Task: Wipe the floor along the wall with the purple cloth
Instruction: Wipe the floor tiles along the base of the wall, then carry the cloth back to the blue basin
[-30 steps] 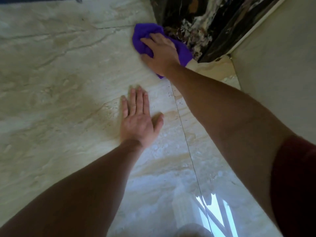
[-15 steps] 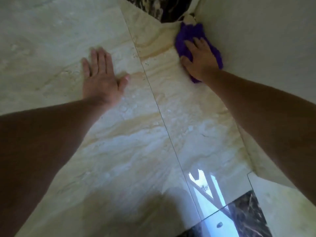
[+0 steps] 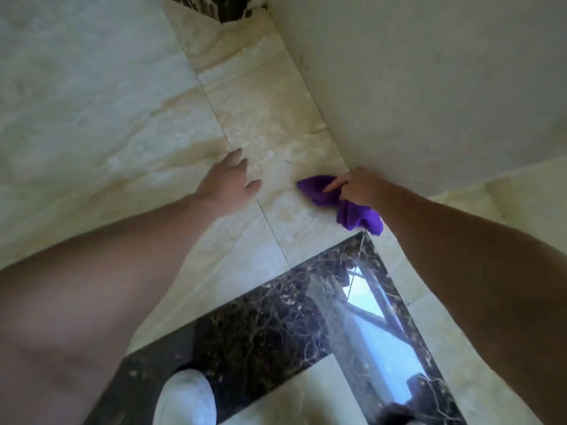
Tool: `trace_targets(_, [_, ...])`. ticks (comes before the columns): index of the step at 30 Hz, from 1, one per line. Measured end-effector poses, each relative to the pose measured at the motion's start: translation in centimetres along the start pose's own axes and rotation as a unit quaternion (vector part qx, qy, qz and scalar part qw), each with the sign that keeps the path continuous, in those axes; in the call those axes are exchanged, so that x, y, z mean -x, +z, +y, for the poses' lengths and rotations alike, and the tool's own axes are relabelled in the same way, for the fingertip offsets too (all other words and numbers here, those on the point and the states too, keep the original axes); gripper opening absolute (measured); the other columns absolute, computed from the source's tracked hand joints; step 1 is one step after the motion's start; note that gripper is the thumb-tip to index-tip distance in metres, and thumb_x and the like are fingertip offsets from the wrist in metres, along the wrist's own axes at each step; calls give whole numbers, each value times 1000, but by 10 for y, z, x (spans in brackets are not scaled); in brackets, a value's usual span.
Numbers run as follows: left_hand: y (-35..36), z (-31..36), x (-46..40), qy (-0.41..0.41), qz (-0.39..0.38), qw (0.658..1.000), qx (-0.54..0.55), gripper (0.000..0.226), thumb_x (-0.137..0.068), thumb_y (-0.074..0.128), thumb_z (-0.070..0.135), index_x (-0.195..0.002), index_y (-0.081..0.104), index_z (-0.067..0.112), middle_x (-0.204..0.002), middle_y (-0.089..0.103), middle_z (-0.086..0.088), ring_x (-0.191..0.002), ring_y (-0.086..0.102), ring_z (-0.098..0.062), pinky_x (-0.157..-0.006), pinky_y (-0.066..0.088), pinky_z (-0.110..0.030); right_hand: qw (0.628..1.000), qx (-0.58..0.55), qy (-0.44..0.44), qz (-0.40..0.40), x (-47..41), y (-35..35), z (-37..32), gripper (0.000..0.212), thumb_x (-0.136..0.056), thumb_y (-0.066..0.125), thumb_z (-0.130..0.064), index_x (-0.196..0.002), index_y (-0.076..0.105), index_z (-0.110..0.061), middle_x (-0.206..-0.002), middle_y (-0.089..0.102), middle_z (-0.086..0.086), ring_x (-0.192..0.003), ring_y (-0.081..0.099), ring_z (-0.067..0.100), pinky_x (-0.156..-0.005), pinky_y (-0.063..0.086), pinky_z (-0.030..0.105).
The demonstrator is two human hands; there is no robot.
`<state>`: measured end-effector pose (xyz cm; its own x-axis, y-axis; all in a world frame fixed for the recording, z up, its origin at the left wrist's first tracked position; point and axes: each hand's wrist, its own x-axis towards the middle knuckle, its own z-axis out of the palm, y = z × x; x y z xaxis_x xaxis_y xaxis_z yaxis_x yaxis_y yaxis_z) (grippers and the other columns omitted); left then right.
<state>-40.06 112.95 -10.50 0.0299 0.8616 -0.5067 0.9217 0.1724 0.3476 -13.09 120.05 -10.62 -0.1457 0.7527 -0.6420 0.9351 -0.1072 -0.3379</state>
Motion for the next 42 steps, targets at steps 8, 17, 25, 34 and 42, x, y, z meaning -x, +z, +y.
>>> trace_targets(8, [-82, 195, 162, -149, -148, 876, 435, 27, -101, 53, 33, -98, 64, 9, -101, 73, -23, -79, 73, -38, -78, 62, -48, 990, -123, -60, 19, 249, -96, -34, 49, -71, 52, 10, -85, 80, -28, -94, 78, -4, -77, 66, 0, -64, 39, -5])
trace_targets(17, [-203, 331, 293, -138, -261, 685, 666, 55, -104, 32, 54, -105, 71, 15, -102, 79, -9, -96, 75, -26, -75, 62, -45, 953, -251, -76, 150, 466, -231, -74, 28, -69, 57, -12, -74, 77, -30, -86, 76, -13, -85, 67, 2, -86, 51, 24])
trace_targets(25, [-245, 396, 359, -51, -308, 743, 592, 44, -97, 55, 48, -118, 70, 12, -120, 71, -14, -105, 63, -30, -107, 44, -49, 753, -443, 157, 460, 596, -235, -76, 31, -89, 59, -26, -118, 61, -14, -113, 70, -4, -106, 63, 13, -95, 47, 27])
trace_targets(34, [-198, 443, 501, 28, -436, 799, 414, 39, -92, 61, 53, -103, 73, 17, -122, 72, -15, -99, 65, -34, -79, 51, -49, 499, -720, 279, 394, 746, -150, -50, 46, -81, 70, -56, -95, 71, -12, -98, 78, 6, -90, 75, 23, -84, 62, 41])
trace_targets(42, [-88, 428, 649, 64, -509, 814, 272, 86, -78, 81, 40, -148, 40, 13, -140, 62, -12, -118, 68, -30, -98, 56, -56, 307, -665, 317, 603, 884, -9, -53, 18, -92, 67, -18, -100, 66, -2, -92, 70, 11, -84, 65, 20, -83, 57, 46])
